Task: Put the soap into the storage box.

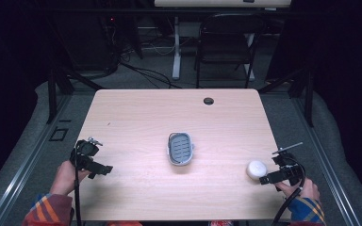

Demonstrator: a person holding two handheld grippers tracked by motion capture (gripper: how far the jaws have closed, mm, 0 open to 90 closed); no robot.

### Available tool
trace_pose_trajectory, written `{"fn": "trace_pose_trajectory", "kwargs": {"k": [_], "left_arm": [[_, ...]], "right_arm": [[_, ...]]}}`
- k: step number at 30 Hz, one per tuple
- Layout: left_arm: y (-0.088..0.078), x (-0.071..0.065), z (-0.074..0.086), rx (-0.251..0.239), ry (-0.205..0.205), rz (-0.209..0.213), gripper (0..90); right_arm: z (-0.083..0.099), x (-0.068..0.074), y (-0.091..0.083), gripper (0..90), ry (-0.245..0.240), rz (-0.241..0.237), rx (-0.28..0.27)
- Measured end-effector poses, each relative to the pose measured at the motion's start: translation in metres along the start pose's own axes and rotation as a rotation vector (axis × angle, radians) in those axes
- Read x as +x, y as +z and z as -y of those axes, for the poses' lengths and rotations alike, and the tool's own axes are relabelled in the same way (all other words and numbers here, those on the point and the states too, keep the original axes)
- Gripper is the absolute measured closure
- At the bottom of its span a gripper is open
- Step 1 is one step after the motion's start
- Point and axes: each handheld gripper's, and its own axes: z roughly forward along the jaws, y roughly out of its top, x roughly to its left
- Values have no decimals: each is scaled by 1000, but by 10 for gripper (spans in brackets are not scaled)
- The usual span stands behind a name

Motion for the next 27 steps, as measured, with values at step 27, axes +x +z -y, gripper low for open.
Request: {"fn": "trace_pose_trajectory", "kwargs": {"k": [27], "left_arm": [[1, 0, -2, 1, 2, 4, 0]], "right_arm": [[-19, 14, 4, 0, -99, 48, 11]]}}
